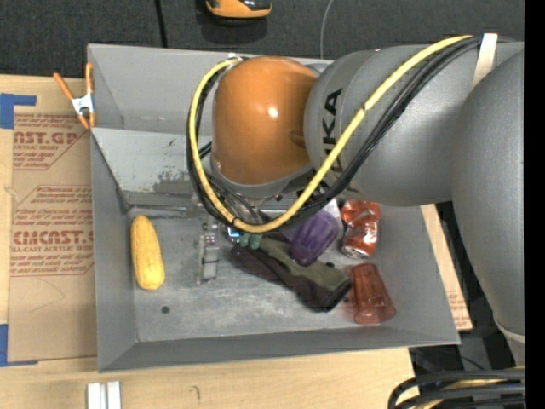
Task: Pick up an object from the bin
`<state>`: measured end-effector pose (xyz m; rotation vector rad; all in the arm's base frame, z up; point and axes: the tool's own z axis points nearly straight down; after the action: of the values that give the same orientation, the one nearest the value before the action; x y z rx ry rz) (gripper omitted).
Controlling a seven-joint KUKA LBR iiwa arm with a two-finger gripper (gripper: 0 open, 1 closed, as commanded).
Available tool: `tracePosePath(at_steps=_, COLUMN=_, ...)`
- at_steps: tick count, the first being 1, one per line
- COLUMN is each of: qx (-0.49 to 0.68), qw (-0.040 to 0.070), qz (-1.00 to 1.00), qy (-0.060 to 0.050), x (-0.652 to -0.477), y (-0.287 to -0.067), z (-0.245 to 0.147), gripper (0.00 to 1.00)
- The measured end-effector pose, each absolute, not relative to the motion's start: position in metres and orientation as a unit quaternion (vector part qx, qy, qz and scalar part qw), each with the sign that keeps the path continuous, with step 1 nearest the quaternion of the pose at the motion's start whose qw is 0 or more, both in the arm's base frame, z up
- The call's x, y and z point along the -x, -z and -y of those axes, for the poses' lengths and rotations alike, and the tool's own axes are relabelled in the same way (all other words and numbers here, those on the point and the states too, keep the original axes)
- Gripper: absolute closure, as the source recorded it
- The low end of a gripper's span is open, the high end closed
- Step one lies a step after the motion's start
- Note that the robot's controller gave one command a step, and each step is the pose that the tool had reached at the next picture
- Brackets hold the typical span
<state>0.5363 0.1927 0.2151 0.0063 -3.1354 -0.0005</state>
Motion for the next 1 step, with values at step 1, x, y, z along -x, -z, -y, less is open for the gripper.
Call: tracePosePath(at_steps=1, qx=-0.001, qw=-0.001, qz=1.0, qy=0.001, x=-0.538, y=-0.22, z=-0.1916, gripper=0.0)
